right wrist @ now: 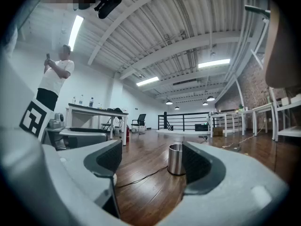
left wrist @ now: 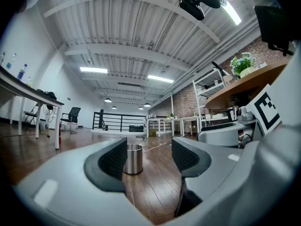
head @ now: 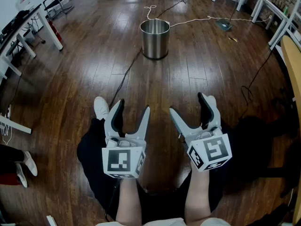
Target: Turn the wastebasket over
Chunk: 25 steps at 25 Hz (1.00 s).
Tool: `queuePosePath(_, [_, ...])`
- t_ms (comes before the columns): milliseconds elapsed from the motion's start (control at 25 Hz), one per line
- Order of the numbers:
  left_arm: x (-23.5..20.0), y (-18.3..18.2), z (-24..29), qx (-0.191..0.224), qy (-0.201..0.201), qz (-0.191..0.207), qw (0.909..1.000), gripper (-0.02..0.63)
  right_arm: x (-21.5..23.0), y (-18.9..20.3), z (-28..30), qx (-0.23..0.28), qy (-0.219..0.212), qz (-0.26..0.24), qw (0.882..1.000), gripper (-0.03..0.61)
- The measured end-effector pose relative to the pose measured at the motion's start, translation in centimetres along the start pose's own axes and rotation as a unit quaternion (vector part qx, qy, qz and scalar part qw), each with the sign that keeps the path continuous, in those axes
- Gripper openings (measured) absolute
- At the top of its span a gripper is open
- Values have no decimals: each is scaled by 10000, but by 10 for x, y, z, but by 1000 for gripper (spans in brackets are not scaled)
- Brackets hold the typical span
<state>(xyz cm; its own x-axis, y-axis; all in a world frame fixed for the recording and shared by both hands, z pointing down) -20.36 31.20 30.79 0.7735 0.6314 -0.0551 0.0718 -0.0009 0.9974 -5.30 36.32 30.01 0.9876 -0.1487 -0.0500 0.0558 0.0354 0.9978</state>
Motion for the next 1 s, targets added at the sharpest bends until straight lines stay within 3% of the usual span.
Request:
queuePosePath(320, [-37,-11,112,-1,-236,13,9997,318,59,-30,105,185,-248,-215,9993,385])
queuePosePath(680, [-70,-14,242,-4,-392,116,9992,316,133,-31,226,158,-501,-189,9984,382])
queuePosePath(1000, [-108,-28,348,34,-442,203,9988,316,198,-51,321,292,-451,-171,9984,382])
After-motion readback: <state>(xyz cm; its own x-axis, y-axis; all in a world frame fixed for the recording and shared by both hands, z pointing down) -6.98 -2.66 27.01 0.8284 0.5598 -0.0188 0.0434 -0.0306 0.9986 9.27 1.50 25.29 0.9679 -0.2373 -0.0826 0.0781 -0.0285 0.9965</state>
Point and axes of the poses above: the fingertips, and each gripper's own axes: z forward along the fingers, x to its right, y out of its underside, the point moved 3 cm from there along -z, backward along the fingers, and after that the axes turned 2 degrees about -y, right-handed, at the moved point
